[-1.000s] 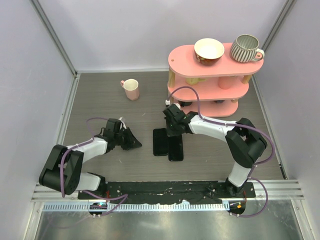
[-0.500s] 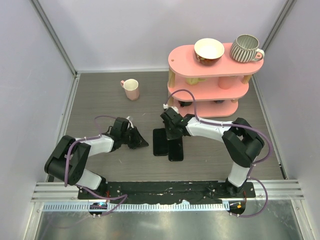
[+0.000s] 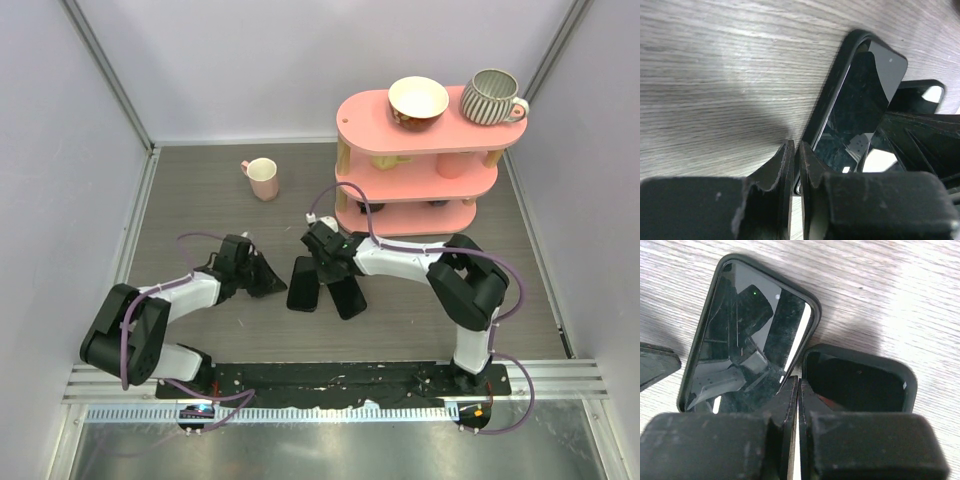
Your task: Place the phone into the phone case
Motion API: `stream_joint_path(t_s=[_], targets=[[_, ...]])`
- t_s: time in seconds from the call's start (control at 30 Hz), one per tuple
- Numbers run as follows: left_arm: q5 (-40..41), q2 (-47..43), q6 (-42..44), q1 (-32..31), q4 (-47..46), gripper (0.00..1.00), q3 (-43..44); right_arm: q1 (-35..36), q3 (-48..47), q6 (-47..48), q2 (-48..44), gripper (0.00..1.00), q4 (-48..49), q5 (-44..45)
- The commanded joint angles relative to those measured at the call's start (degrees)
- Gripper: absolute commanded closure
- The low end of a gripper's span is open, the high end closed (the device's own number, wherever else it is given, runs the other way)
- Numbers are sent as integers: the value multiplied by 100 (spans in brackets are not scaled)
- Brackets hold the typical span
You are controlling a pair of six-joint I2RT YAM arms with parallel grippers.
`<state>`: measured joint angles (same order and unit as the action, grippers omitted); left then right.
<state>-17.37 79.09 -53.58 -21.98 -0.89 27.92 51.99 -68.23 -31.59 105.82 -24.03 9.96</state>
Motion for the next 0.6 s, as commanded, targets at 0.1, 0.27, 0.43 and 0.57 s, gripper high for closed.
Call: stream_joint_path(t_s=[0.1, 0.27, 0.43, 0.57], targets=[[-319, 10, -81, 18, -113, 88, -190, 224, -323, -145, 281, 93, 329, -284], [-382, -191, -416, -175, -526, 88, -445, 224, -437, -128, 168, 91, 75, 102], [-329, -350, -416, -202, -386, 88, -384, 215, -236, -75, -158, 90, -40, 367], [-311, -377, -451, -210, -386, 88, -331, 215, -209, 13, -194, 89, 179, 139]])
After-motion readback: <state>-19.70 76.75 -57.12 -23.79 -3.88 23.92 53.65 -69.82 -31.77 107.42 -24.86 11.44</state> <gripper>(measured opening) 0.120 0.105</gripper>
